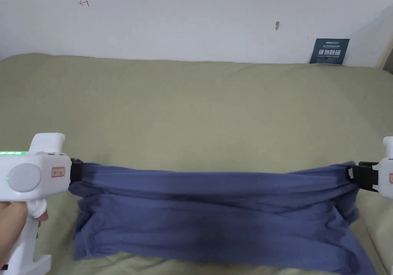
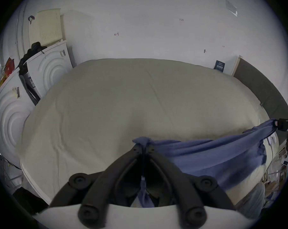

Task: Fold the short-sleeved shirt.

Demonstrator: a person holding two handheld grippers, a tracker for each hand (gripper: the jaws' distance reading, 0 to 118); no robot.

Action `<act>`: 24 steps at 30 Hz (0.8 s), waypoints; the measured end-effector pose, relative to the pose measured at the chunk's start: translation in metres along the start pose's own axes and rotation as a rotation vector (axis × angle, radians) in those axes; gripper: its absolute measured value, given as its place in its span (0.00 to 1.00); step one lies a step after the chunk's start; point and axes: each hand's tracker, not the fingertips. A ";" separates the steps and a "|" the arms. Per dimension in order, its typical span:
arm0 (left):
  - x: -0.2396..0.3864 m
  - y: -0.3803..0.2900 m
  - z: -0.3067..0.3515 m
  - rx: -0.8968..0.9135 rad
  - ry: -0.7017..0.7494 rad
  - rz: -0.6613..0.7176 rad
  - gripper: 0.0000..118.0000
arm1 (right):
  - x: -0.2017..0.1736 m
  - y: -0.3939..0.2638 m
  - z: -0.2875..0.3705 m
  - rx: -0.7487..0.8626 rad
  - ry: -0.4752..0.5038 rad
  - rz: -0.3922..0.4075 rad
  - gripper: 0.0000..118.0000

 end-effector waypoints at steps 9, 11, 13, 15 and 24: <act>-0.015 -0.078 0.017 -0.035 -0.031 0.027 0.02 | 0.007 -0.093 0.019 -0.061 0.004 -0.031 0.03; -0.014 -0.089 0.012 -0.055 -0.028 0.023 0.02 | 0.009 -0.103 0.013 -0.079 -0.003 -0.036 0.03; -0.013 -0.094 0.010 -0.064 -0.031 0.023 0.02 | 0.008 -0.109 0.008 -0.085 -0.015 -0.037 0.03; -0.012 -0.097 0.008 -0.066 -0.028 0.029 0.02 | 0.005 -0.115 0.006 -0.087 -0.026 -0.035 0.03; -0.004 -0.094 0.020 -0.030 -0.003 0.027 0.98 | -0.009 -0.114 0.012 -0.057 -0.080 -0.051 0.93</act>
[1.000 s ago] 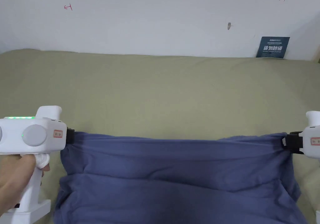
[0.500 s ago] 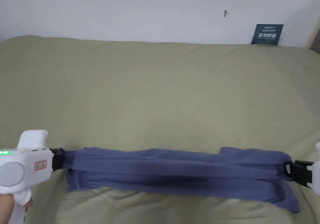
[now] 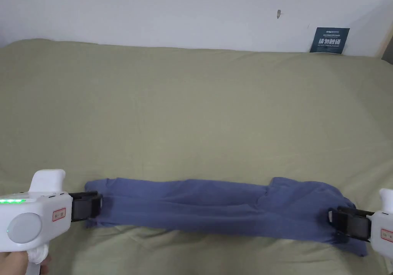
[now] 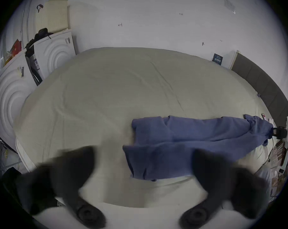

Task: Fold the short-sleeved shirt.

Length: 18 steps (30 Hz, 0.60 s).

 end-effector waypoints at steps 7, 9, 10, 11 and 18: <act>0.015 0.011 0.026 0.184 0.043 -0.001 0.75 | -0.064 0.019 0.022 0.256 0.013 0.068 0.76; 0.022 0.014 0.030 0.230 0.021 0.004 0.14 | -0.086 0.021 0.024 0.338 0.004 0.091 0.23; 0.027 0.014 0.032 0.275 0.023 0.015 0.00 | -0.100 0.020 0.022 0.372 -0.011 0.092 0.00; 0.029 0.014 0.033 0.283 0.013 0.011 0.00 | -0.110 0.021 0.025 0.445 -0.022 0.081 0.00; 0.032 0.021 0.045 0.354 -0.043 0.041 0.00 | -0.161 0.021 0.025 0.530 -0.013 0.120 0.00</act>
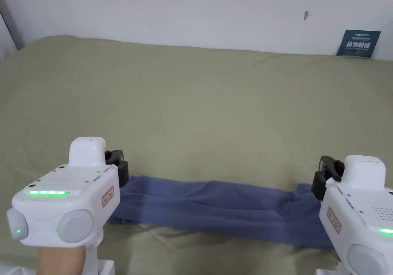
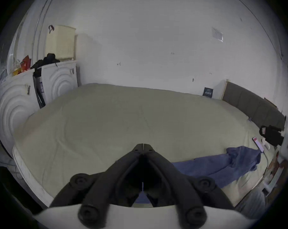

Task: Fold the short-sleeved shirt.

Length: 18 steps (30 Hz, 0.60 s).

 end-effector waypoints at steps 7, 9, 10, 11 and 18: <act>-0.076 0.012 -0.046 -0.336 -0.208 0.316 0.00 | -0.035 0.000 -0.005 0.035 -0.006 0.048 0.00; -0.106 0.009 -0.068 -0.464 -0.284 0.403 0.00 | -0.043 -0.003 -0.007 0.036 0.000 0.056 0.00; -0.118 0.006 -0.078 -0.522 -0.332 0.430 0.00 | -0.047 -0.005 -0.007 0.039 0.004 0.059 0.00; -0.131 0.002 -0.089 -0.558 -0.357 0.480 0.00 | -0.051 -0.006 -0.008 0.038 0.007 0.066 0.00; -0.163 -0.007 -0.120 -0.698 -0.472 0.523 0.00 | -0.068 -0.017 -0.015 0.009 0.036 0.083 0.00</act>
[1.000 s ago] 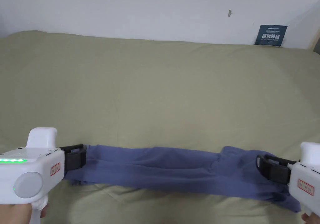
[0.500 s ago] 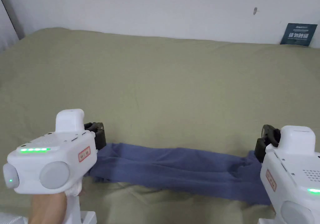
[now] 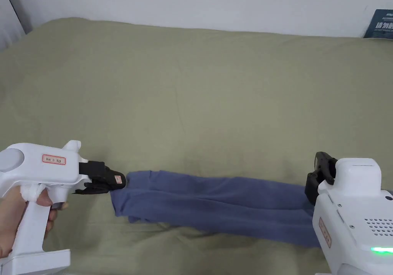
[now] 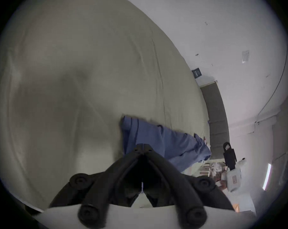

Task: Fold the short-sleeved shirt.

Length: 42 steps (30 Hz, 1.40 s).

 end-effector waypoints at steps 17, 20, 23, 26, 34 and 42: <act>0.016 -0.003 -0.056 -0.165 -0.222 0.044 0.87 | -0.003 -0.003 -0.004 -0.023 0.029 0.012 0.00; 0.024 -0.006 -0.069 -0.147 -0.101 0.021 0.33 | 0.000 0.000 -0.001 -0.018 0.025 0.002 0.00; 0.019 -0.005 -0.070 -0.127 -0.059 0.067 0.14 | 0.003 0.004 0.006 -0.005 0.024 0.000 0.00; 0.029 -0.008 -0.059 -0.115 -0.047 0.034 0.11 | 0.008 0.009 0.014 0.009 0.027 -0.011 0.00; 0.031 -0.004 0.011 -0.044 0.025 0.015 0.10 | 0.017 0.015 0.031 0.046 0.012 -0.015 0.00; 0.087 -0.002 0.039 0.021 0.092 -0.088 0.10 | 0.018 0.016 0.036 0.053 -0.001 -0.030 0.00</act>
